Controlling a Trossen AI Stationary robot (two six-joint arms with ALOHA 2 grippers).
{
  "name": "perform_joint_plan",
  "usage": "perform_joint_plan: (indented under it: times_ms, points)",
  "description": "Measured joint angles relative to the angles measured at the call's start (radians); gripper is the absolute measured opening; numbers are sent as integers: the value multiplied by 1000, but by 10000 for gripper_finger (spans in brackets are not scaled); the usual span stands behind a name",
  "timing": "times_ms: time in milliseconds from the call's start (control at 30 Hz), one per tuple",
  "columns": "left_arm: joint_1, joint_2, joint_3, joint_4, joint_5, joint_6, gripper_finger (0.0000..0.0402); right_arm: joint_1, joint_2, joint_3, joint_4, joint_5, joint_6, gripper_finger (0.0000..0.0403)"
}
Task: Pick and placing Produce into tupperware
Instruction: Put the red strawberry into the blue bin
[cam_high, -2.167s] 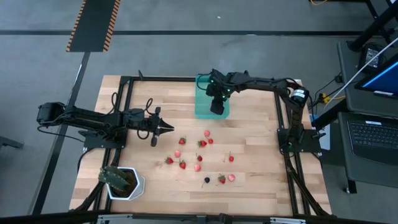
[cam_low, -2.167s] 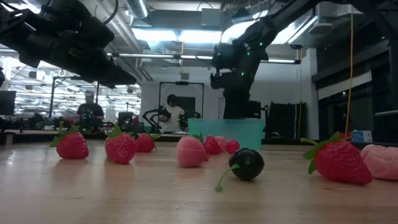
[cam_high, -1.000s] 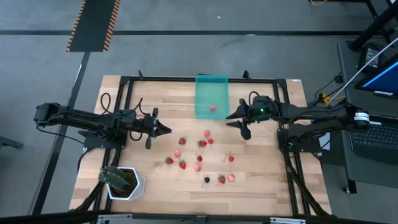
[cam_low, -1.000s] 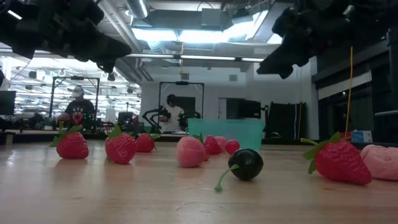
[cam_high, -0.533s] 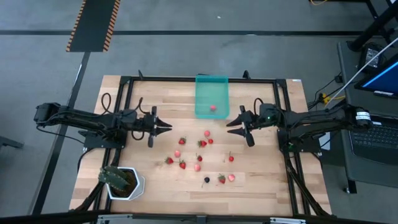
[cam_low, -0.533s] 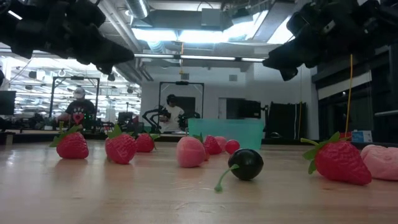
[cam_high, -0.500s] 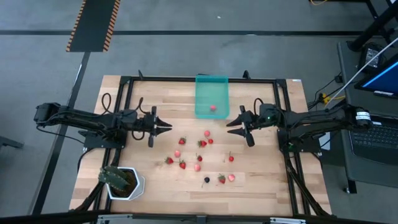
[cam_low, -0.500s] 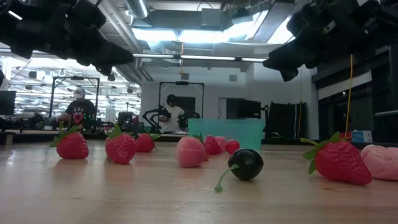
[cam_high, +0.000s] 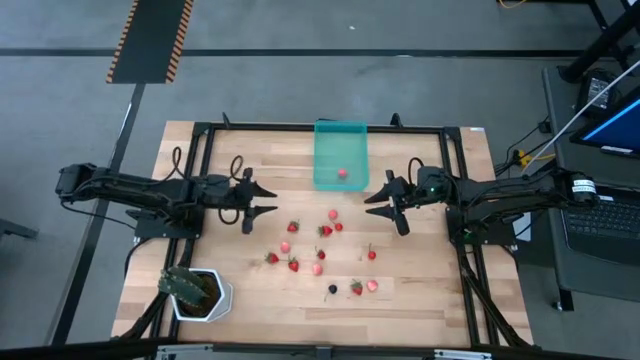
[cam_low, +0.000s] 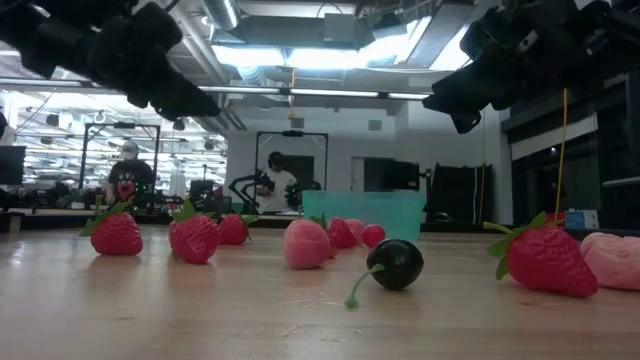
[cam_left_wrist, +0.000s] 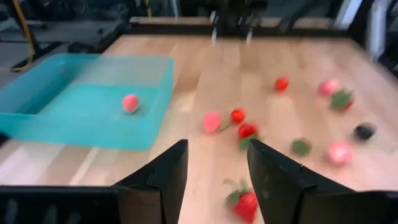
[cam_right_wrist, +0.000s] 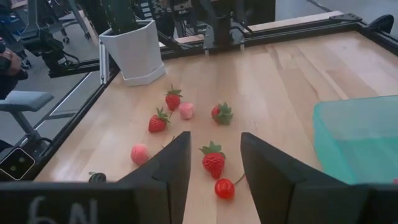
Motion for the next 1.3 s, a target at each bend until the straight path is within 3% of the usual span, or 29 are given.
perform_joint_plan:
  times_ms: [300,767,1200,1300]
  points:
    - [-34,157,146,-199,-1,18,144,0,0,0,-21,0,-3,143]
    - [-102,446,325,-345,33,-21,140,0,1,0,-39,1,-6,143]
    - [-102,615,387,-366,64,-168,138,0,1,0,-46,1,-15,143]
    - [-102,644,399,-365,20,-199,144,0,1,0,-46,1,-30,143]
